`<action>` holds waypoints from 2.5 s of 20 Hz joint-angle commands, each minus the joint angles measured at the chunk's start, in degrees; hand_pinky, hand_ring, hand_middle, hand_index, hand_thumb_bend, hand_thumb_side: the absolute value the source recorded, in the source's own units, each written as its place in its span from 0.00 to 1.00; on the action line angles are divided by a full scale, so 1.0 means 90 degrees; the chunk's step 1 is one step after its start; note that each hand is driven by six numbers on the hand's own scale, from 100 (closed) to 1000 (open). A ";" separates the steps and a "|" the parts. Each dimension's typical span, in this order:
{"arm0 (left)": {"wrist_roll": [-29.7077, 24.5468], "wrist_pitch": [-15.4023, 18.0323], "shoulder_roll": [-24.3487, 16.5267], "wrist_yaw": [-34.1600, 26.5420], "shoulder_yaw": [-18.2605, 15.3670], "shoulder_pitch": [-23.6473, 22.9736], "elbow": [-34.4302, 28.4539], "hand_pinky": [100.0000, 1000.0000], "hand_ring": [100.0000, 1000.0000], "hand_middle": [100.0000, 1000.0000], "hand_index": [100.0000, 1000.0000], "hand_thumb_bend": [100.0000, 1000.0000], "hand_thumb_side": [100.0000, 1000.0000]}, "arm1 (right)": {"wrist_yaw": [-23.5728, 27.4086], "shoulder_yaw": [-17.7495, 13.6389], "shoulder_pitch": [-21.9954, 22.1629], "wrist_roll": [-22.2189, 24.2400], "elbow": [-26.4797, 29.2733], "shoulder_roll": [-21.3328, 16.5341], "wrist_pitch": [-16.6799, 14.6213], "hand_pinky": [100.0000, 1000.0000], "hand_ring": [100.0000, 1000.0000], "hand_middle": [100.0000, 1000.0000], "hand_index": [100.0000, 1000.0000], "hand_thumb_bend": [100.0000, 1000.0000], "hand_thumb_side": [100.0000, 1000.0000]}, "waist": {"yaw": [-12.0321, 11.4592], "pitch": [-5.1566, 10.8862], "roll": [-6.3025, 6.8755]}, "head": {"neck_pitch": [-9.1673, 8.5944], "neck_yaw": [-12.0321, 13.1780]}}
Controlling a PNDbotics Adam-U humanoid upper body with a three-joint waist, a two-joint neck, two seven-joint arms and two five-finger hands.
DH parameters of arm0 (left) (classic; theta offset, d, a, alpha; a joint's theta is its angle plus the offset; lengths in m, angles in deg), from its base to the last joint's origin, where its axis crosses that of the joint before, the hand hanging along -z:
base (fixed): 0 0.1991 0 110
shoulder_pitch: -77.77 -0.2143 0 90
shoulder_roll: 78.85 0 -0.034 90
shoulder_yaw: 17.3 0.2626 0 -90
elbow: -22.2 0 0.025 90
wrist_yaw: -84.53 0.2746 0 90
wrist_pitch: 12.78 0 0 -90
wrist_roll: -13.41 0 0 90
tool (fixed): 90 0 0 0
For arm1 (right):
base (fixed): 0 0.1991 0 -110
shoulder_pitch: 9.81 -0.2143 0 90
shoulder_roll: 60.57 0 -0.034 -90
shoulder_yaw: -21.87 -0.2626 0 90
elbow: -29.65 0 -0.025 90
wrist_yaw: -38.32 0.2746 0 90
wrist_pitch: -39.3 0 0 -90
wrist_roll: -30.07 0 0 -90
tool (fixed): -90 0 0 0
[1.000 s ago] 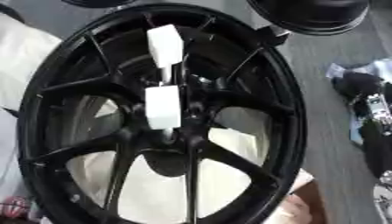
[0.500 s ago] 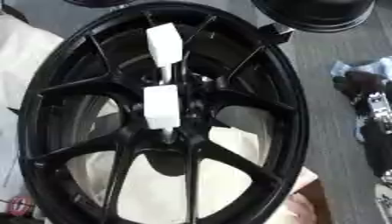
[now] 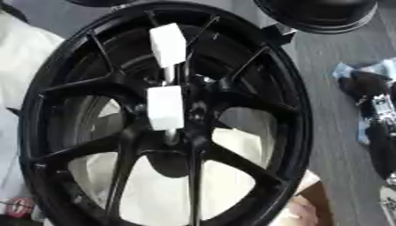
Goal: Pull the pin out of the wheel hub.
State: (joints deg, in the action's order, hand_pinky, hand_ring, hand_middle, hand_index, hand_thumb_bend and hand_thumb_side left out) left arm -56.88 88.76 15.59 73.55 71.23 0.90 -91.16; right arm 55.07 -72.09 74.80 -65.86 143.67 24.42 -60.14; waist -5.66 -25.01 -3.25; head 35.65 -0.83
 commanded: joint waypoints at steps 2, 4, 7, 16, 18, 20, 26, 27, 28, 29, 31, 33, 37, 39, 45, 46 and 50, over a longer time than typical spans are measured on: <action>0.0006 0.0007 -0.0108 0.0005 -0.0028 -0.0023 -0.0137 0.65 0.65 0.61 0.81 0.01 0.72 | -0.0099 -0.0151 0.0096 0.0047 0.0063 -0.0580 -0.0355 0.93 0.82 0.56 0.70 0.00 0.51 | 0.0024 0.0227 -0.0017 | -0.0007 0.0058; 0.0011 0.0002 -0.0125 0.0008 -0.0031 -0.0046 -0.0137 0.65 0.65 0.61 0.81 0.02 0.72 | -0.0228 -0.0217 0.0198 0.0106 0.0063 -0.0943 -0.0616 0.93 0.82 0.56 0.71 0.00 0.48 | 0.0043 0.0256 -0.0038 | 0.0018 0.0082; 0.0012 -0.0009 -0.0155 0.0016 -0.0029 -0.0082 -0.0137 0.65 0.65 0.61 0.81 0.02 0.72 | -0.0410 -0.0343 0.0376 0.0161 0.0063 -0.1614 -0.0989 0.92 0.83 0.57 0.71 0.00 0.43 | 0.0081 0.0306 -0.0073 | 0.0066 0.0136; 0.0009 -0.0035 -0.0239 0.0031 -0.0019 -0.0169 -0.0137 0.65 0.65 0.61 0.81 0.01 0.72 | -0.1397 -0.0589 0.0516 0.0530 0.0063 -0.3630 -0.1094 0.89 0.83 0.62 0.73 0.00 0.15 | 0.0146 0.0430 -0.0146 | 0.0100 0.0170; 0.0005 -0.0039 -0.0256 0.0035 -0.0014 -0.0181 -0.0137 0.65 0.65 0.61 0.81 0.01 0.72 | -0.1663 -0.0610 0.0464 0.0710 0.0063 -0.3938 -0.1161 0.88 0.82 0.62 0.73 0.00 0.13 | 0.0129 0.0444 -0.0165 | 0.0103 0.0171; 0.0001 -0.0041 -0.0273 0.0037 -0.0008 -0.0188 -0.0137 0.65 0.65 0.61 0.81 0.01 0.72 | -0.1964 -0.0613 0.0393 0.0957 0.0063 -0.4201 -0.1338 0.87 0.82 0.63 0.73 0.00 0.11 | 0.0108 0.0451 -0.0180 | 0.0106 0.0181; -0.0040 -0.0043 -0.0329 0.0029 0.0030 -0.0183 -0.0137 0.65 0.65 0.61 0.81 0.01 0.72 | -0.2732 -0.0408 0.0052 0.2001 0.0063 -0.4792 -0.1986 0.87 0.83 0.67 0.74 0.00 0.13 | 0.0021 0.0466 -0.0216 | 0.0120 0.0149; -0.0050 -0.0046 -0.0335 0.0025 0.0040 -0.0180 -0.0137 0.65 0.65 0.61 0.81 0.01 0.72 | -0.2810 -0.0361 -0.0046 0.2290 0.0063 -0.4865 -0.2045 0.87 0.83 0.67 0.74 0.00 0.13 | 0.0000 0.0467 -0.0222 | 0.0122 0.0134; -0.0062 -0.0049 -0.0342 0.0022 0.0050 -0.0176 -0.0137 0.65 0.65 0.61 0.81 0.01 0.72 | -0.2859 -0.0315 -0.0149 0.2604 0.0063 -0.4925 -0.2093 0.87 0.83 0.67 0.74 0.00 0.14 | -0.0023 0.0470 -0.0231 | 0.0122 0.0116; -0.0075 -0.0051 -0.0349 0.0019 0.0061 -0.0173 -0.0137 0.65 0.65 0.61 0.81 0.01 0.72 | -0.2888 -0.0271 -0.0262 0.2952 0.0063 -0.4976 -0.2126 0.88 0.83 0.68 0.75 0.00 0.15 | -0.0048 0.0472 -0.0240 | 0.0116 0.0100; -0.0098 -0.0059 -0.0361 0.0011 0.0080 -0.0170 -0.0137 0.65 0.65 0.61 0.81 0.01 0.72 | -0.2892 -0.0222 -0.0498 0.3620 0.0063 -0.5059 -0.2123 0.88 0.83 0.69 0.75 0.00 0.23 | -0.0098 0.0476 -0.0257 | 0.0108 0.0074; -0.0116 -0.0065 -0.0371 0.0009 0.0094 -0.0165 -0.0137 0.65 0.65 0.61 0.81 0.01 0.72 | -0.2809 -0.0187 -0.0746 0.4101 0.0063 -0.5110 -0.2088 0.88 0.81 0.69 0.76 0.00 0.25 | -0.0145 0.0484 -0.0274 | 0.0100 0.0040; -0.0140 -0.0074 -0.0383 -0.0019 0.0119 -0.0164 -0.0137 0.65 0.65 0.61 0.81 0.01 0.72 | -0.2423 -0.0066 -0.1206 0.4492 0.0063 -0.5182 -0.2037 0.88 0.80 0.69 0.75 0.00 0.22 | -0.0220 0.0508 -0.0301 | 0.0118 -0.0011; -0.0158 -0.0078 -0.0394 -0.0035 0.0136 -0.0154 -0.0137 0.65 0.65 0.61 0.81 0.01 0.72 | -0.2298 0.0041 -0.1412 0.4560 0.0063 -0.5237 -0.1968 0.87 0.80 0.70 0.75 0.00 0.21 | -0.0261 0.0522 -0.0321 | 0.0131 -0.0048; -0.0211 -0.0116 -0.0406 -0.0061 0.0187 -0.0158 -0.0137 0.65 0.65 0.61 0.81 0.01 0.72 | -0.2043 0.0401 -0.2009 0.4680 0.0063 -0.5286 -0.1718 0.87 0.80 0.69 0.75 0.00 0.21 | -0.0397 0.0548 -0.0400 | 0.0149 -0.0184; -0.0217 -0.0119 -0.0409 -0.0066 0.0194 -0.0153 -0.0137 0.65 0.65 0.61 0.81 0.01 0.72 | -0.2007 0.0447 -0.2084 0.4684 0.0063 -0.5291 -0.1658 0.87 0.80 0.69 0.75 0.00 0.21 | -0.0423 0.0552 -0.0416 | 0.0141 -0.0203; -0.0248 -0.0142 -0.0401 -0.0095 0.0226 -0.0115 -0.0137 0.65 0.65 0.61 0.81 0.01 0.73 | -0.1780 0.0640 -0.2350 0.4660 0.0063 -0.5259 -0.1385 0.87 0.80 0.68 0.75 0.00 0.22 | -0.0534 0.0556 -0.0471 | 0.0118 -0.0271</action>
State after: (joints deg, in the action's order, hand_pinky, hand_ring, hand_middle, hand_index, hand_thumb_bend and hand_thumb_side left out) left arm -58.80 87.42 13.06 73.00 73.21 -0.55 -91.16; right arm 38.05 -66.14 54.34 -23.81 143.72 -20.91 -73.34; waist -10.61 -21.88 -7.80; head 36.74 -2.94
